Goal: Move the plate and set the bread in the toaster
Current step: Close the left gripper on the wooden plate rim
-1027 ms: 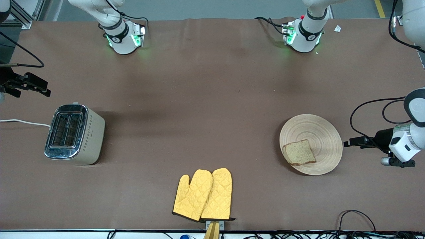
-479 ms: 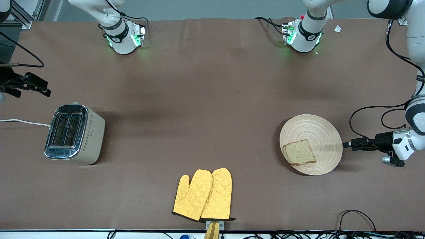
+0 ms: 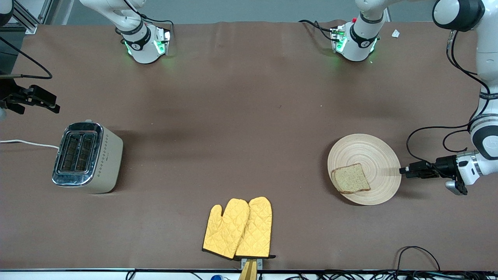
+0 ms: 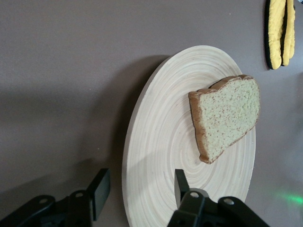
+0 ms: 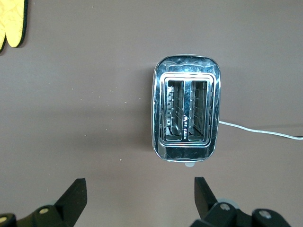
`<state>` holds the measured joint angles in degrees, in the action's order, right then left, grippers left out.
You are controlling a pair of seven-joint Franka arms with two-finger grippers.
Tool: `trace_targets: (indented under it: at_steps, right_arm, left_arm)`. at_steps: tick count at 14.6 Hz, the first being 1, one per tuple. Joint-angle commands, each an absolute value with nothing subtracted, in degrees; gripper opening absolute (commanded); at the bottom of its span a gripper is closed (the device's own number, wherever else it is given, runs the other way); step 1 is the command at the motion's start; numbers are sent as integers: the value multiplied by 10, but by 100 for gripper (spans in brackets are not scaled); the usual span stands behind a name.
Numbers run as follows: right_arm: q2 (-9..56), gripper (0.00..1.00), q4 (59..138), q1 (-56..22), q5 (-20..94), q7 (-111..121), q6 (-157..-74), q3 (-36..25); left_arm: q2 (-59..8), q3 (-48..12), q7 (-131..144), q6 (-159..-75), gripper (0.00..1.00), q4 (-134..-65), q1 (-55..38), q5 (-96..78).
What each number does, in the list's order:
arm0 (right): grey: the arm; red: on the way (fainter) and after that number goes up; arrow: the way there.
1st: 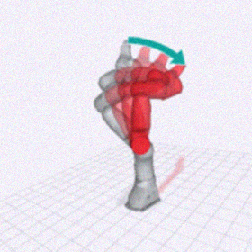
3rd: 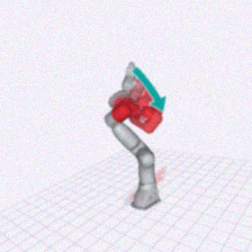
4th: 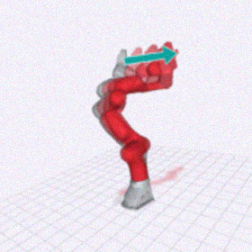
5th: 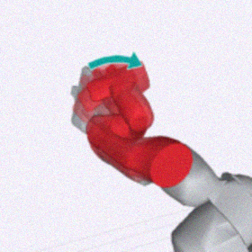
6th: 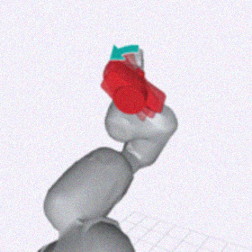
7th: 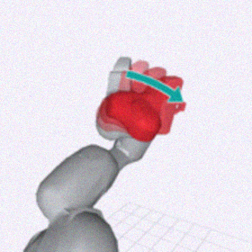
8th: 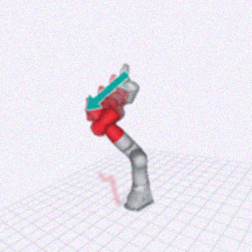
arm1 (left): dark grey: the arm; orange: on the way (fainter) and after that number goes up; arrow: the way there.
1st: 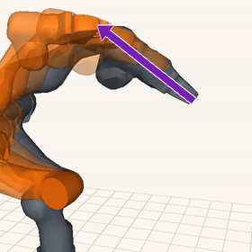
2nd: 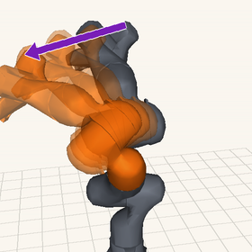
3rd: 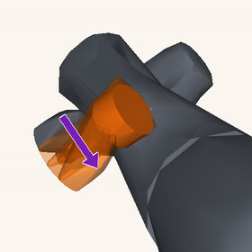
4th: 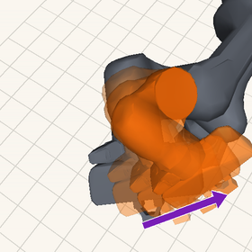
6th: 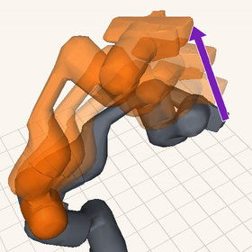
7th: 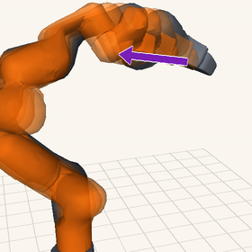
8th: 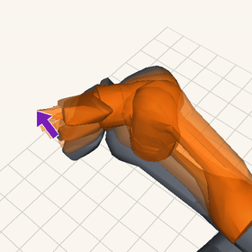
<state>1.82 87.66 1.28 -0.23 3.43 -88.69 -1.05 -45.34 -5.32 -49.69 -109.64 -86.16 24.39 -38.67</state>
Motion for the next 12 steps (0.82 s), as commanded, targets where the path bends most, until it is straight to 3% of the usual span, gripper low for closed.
trace_targets:
  at_steps: [1,12]
  right_arm:
    - [11,100,882,12,-3,26,-886,-9]
    - [11,100,884,13,-2,27,-878,-10]
  left_arm:
    - [-470,-57,-516,-1091,58,-851,251,-404]
    - [-502,-61,-527,-1061,33,-851,265,-438]
